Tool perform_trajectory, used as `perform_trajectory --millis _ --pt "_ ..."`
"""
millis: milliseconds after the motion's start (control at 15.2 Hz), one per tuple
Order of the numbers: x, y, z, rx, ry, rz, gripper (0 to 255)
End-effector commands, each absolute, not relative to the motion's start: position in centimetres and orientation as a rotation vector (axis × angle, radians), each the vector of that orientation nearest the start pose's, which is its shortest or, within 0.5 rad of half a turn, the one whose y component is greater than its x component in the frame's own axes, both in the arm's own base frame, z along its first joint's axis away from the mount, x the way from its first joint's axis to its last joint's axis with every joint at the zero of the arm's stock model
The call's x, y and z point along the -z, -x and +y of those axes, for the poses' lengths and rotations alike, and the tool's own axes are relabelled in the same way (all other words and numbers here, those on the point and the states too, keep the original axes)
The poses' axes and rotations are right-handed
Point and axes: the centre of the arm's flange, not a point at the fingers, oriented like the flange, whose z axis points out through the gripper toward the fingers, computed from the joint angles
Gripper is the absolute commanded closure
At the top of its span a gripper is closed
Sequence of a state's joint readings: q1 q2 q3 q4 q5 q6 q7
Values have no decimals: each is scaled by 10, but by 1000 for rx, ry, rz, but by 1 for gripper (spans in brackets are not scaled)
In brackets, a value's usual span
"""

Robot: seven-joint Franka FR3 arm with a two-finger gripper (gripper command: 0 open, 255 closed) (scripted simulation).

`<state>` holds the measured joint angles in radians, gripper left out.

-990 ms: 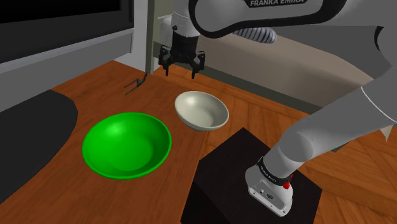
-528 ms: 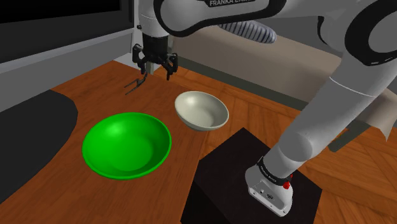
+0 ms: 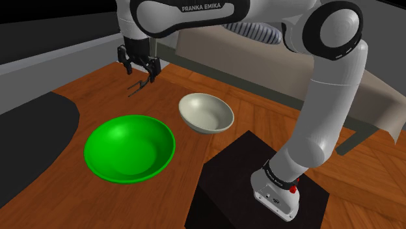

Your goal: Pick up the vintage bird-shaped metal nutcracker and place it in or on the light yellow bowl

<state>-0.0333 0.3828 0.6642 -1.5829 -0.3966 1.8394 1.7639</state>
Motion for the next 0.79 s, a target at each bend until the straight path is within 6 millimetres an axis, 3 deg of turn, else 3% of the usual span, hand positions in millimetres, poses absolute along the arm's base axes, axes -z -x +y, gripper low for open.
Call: perform_trajectory --millis 0,264,726 --pt "-441 -574 314 199 2787 1623 0" --pt "-418 -576 310 199 2787 1623 0" --pt "-418 -576 310 199 2787 1623 0"
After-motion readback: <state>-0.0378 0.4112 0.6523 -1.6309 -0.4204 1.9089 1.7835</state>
